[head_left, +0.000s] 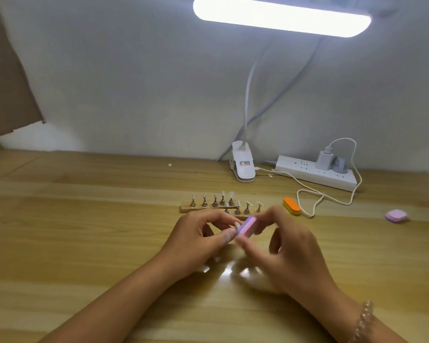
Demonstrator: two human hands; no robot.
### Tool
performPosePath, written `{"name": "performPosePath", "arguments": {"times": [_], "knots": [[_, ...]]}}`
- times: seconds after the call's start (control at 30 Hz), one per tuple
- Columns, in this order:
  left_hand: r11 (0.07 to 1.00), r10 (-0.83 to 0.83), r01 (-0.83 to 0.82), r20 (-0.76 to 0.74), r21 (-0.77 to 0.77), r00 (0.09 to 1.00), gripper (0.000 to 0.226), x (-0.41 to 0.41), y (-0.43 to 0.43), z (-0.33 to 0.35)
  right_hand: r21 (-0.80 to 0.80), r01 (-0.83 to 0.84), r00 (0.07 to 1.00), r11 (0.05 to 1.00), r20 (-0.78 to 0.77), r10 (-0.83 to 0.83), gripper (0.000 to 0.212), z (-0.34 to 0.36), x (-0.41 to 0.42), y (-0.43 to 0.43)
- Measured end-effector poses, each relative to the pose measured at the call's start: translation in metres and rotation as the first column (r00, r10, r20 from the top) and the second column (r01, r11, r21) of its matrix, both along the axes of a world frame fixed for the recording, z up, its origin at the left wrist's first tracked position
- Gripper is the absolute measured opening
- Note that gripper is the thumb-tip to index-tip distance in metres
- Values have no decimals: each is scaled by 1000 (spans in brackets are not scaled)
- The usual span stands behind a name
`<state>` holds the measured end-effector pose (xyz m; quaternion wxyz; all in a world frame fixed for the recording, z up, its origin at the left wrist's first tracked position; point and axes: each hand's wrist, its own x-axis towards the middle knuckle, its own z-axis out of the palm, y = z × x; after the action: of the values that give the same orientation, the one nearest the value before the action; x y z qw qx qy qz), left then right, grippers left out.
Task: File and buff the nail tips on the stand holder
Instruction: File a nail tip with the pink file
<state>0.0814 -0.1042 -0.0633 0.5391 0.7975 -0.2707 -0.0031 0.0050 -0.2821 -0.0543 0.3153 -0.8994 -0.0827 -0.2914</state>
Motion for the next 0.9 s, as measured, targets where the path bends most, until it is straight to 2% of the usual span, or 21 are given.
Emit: {"name": "performPosePath", "arguments": {"times": [0.13, 0.27, 0.3, 0.4, 0.53, 0.6, 0.73, 0.83, 0.9], "knots": [[999, -34, 34, 15, 23, 999, 19, -3, 1, 1, 23, 37, 999, 999, 21, -37, 34, 0, 2, -3], [1000, -13, 12, 22, 15, 1000, 14, -4, 0, 2, 147, 85, 996, 986, 16, -88, 36, 1, 2, -7], [1000, -5, 5, 22, 16, 1000, 15, -3, 0, 2, 138, 77, 997, 988, 8, -78, 36, 1, 1, -6], [1000, 14, -15, 27, 26, 1000, 19, -3, 0, 2, -29, -24, 998, 999, -62, 22, 38, 0, -2, 2], [1000, 16, -16, 16, 20, 1000, 18, -2, 0, 2, -47, 45, 999, 998, -18, -46, 38, 1, -2, 0], [999, 8, -9, 31, 40, 999, 19, -3, 0, 2, -116, -2, 999, 993, -33, -2, 39, 1, -3, 2], [999, 14, -15, 32, 28, 999, 23, -2, -1, 1, -14, 75, 997, 997, 26, -75, 38, 2, -1, 0], [1000, 1, -2, 44, 27, 999, 23, -3, -1, 1, -83, -12, 999, 996, -42, 9, 40, 1, -2, 2], [1000, 2, -2, 34, 14, 999, 23, -3, -1, 1, -64, -5, 999, 998, -32, 3, 41, 0, -1, 1]]}}
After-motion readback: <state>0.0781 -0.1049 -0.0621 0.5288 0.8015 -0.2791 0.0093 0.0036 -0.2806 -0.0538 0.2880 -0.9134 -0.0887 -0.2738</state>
